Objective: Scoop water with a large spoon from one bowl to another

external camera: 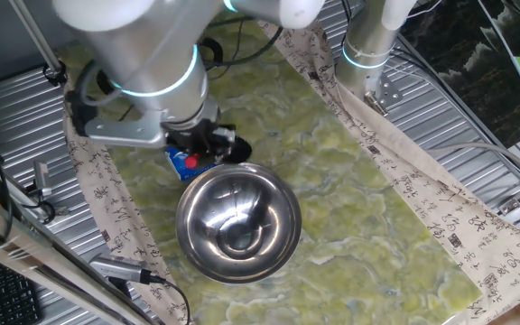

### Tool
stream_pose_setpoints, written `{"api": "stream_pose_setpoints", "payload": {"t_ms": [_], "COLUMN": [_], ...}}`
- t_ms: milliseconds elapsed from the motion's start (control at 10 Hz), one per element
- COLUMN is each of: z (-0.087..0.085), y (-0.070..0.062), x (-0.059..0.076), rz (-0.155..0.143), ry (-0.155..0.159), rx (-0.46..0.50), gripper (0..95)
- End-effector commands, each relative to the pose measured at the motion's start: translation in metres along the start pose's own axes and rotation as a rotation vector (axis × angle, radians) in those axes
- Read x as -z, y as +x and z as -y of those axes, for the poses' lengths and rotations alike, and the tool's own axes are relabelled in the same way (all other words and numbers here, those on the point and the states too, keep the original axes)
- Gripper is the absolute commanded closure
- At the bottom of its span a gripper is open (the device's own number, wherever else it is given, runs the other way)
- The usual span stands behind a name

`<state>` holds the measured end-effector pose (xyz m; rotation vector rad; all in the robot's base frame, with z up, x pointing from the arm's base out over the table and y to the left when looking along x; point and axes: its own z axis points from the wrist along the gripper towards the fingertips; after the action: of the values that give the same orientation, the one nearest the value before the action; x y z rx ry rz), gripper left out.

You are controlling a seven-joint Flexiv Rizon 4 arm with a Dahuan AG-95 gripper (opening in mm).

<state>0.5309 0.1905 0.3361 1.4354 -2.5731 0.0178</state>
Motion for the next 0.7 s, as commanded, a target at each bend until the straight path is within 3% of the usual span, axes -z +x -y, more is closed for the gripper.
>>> {"api": "stream_pose_setpoints", "payload": {"t_ms": [100,300,700], "z": [0.004,0.005,0.006], "y": [0.024,0.034,0.035], "x": [-0.003,-0.009,-0.011], "rz": [-0.044,-0.064,-0.059], "ry": [0.037,0.064,0.058], "rx": [0.135,0.185,0.184], "gripper": [95.0,95.0,95.0]}}
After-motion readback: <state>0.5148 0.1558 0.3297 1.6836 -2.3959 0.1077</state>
